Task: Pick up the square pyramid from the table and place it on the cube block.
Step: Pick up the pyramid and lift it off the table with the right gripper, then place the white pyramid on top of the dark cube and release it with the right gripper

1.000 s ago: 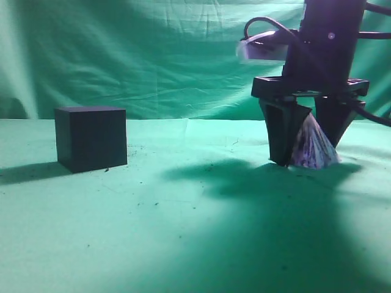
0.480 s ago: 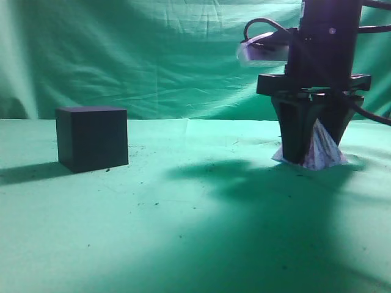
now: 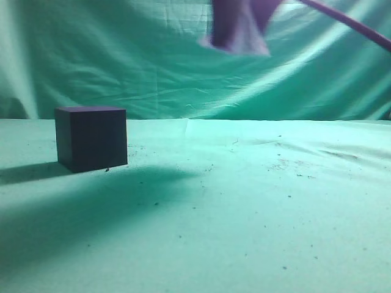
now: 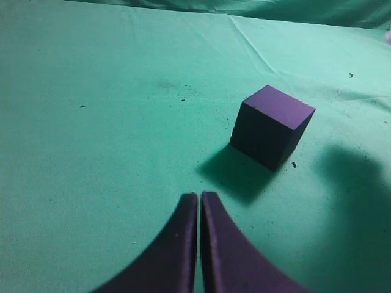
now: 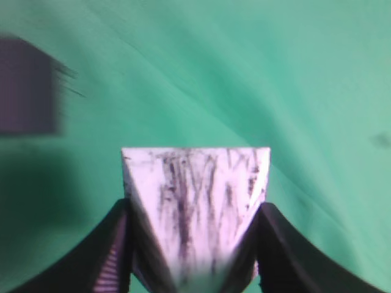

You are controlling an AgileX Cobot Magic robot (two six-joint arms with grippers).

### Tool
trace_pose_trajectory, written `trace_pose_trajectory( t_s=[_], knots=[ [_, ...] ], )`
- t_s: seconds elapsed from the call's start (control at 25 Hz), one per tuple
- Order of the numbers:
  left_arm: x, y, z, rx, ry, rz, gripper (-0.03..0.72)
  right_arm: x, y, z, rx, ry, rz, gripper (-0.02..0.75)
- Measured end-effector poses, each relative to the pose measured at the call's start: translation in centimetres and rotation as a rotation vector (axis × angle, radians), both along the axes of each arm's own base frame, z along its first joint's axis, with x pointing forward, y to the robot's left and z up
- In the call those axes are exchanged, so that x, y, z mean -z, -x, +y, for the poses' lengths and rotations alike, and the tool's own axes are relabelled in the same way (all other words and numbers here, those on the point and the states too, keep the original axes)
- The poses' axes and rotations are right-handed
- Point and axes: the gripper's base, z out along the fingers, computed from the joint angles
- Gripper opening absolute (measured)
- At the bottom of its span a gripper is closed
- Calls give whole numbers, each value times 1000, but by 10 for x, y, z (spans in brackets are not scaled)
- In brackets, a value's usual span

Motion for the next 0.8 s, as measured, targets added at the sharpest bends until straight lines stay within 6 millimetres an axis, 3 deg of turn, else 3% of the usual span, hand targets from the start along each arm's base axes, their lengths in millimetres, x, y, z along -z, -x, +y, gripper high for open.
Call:
trace_pose_trajectory(
  t_s=[0.16, 0.36, 0.6, 0.8],
  knots=[
    [0, 0, 0, 0, 0, 0, 0, -18, 27, 60, -137, -119, -48, 386],
    [0, 0, 0, 0, 0, 0, 0, 13, 38, 116, -236, -112, -12, 386],
    [0, 0, 0, 0, 0, 0, 0, 49, 24, 137, -244, -74, 20, 386],
    [0, 0, 0, 0, 0, 0, 0, 55, 20, 140, -246, -64, 11, 386]
  ],
)
